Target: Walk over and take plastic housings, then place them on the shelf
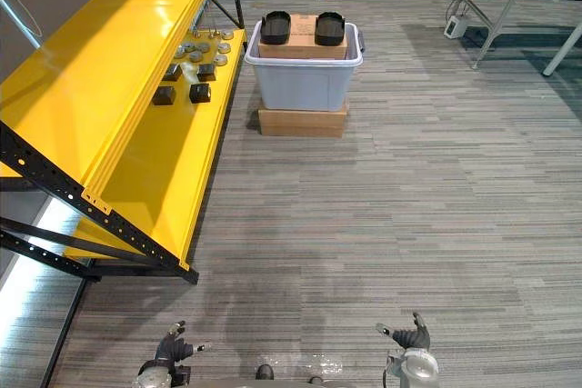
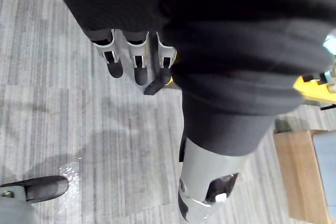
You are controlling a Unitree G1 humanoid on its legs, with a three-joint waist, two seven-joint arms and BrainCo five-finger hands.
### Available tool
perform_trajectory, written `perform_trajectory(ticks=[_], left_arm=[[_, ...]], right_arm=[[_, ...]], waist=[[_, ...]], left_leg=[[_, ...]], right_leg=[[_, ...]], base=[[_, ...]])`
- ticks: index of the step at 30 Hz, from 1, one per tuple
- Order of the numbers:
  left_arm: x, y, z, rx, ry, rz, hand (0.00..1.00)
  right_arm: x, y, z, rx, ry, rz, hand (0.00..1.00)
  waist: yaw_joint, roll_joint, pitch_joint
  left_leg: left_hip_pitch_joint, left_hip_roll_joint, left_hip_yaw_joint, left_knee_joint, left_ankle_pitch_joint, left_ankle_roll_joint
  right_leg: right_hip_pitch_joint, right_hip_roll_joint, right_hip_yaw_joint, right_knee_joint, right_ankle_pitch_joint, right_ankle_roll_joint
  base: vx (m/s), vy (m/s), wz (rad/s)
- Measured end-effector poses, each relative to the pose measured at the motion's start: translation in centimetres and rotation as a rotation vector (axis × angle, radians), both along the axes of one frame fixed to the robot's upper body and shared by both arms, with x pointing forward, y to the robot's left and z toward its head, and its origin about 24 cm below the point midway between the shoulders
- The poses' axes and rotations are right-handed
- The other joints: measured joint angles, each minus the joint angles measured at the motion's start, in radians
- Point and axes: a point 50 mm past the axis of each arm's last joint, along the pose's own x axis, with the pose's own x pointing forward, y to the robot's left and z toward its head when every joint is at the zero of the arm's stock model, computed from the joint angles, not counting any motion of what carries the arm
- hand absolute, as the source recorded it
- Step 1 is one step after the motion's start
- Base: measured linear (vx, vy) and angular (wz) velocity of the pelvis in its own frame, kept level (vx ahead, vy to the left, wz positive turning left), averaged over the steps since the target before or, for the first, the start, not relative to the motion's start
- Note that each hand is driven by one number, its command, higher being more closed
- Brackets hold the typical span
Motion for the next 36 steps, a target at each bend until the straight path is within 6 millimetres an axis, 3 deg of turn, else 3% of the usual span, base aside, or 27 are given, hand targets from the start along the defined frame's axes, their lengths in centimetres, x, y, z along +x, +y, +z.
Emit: perform_trajectory(ticks=[3,10,18,23,26,30,32,34,36], left_arm=[[0.4,-0.2,0.3,0.002,-0.027,-0.014,0.00],[1.4,0.0,1.1,0.012,-0.086,-0.023,0.00],[1.7,0.7,1.4,0.039,-0.101,-0.017,0.00],[2.2,0.7,1.9,0.042,-0.133,-0.005,0.00],[2.0,0.9,2.0,0.043,-0.136,0.003,0.00],[1.6,1.4,2.2,0.045,-0.147,0.039,0.00],[1.7,2.1,2.5,0.072,-0.154,0.053,0.00],[1.7,2.5,2.5,0.084,-0.148,0.054,0.00],[2.4,2.6,2.8,0.089,-0.167,0.055,0.00]], right_arm=[[0.1,0.0,0.1,-0.013,-0.004,0.019,0.00],[0.7,-0.3,0.7,-0.045,-0.026,0.059,0.00],[0.4,-0.3,0.5,-0.044,-0.018,0.050,0.00],[0.9,-0.4,0.8,-0.045,-0.038,0.012,0.00],[0.9,-0.7,0.8,-0.047,-0.038,-0.021,0.00],[0.1,-1.5,0.6,-0.038,-0.015,-0.085,0.00],[-0.2,-1.3,0.4,-0.023,-0.004,-0.096,0.00],[-0.1,-1.4,0.5,-0.025,-0.006,-0.095,0.00],[0.4,-1.5,0.7,-0.031,-0.018,-0.088,0.00]], waist=[[0.000,0.002,-0.001],[-0.024,0.007,-0.004],[-0.026,0.007,-0.005],[-0.023,0.013,-0.009],[-0.016,0.019,-0.011],[0.000,0.028,-0.017],[-0.019,0.021,-0.008],[-0.027,0.030,0.006],[-0.040,0.032,0.014]], left_leg=[[-0.005,0.000,0.000,0.032,-0.023,0.004],[-0.009,-0.006,-0.001,0.050,-0.038,0.023],[-0.016,-0.011,0.002,0.074,-0.058,0.023],[-0.099,-0.006,0.030,0.171,-0.117,0.041],[-0.162,0.001,0.058,0.259,-0.183,0.066],[-0.201,-0.008,0.074,0.359,-0.282,0.093],[-0.152,-0.025,0.050,0.373,-0.308,0.124],[-0.096,-0.026,0.032,0.367,-0.329,0.132],[-0.038,-0.011,0.007,0.330,-0.332,0.128]], right_leg=[[0.004,-0.002,-0.002,0.015,-0.012,0.017],[0.002,-0.010,-0.010,0.033,-0.016,0.015],[-0.002,-0.017,-0.007,0.045,-0.022,0.012],[-0.045,-0.016,0.003,0.044,-0.023,0.013],[-0.085,-0.018,0.008,0.074,-0.052,0.017],[-0.246,-0.061,-0.005,0.425,-0.165,0.092],[-0.370,-0.102,-0.028,0.727,-0.179,0.079],[-0.415,-0.114,-0.046,0.796,-0.215,0.064],[-0.476,-0.111,-0.079,0.760,-0.222,0.051]], base=[[0.00,0.000,0.00],[0.00,0.005,0.02],[0.00,0.004,-0.02],[-0.02,0.016,-0.10],[-0.03,0.055,-0.24],[0.03,0.107,-0.18],[0.30,0.121,0.19],[0.39,0.050,0.31],[0.47,0.000,0.43]])
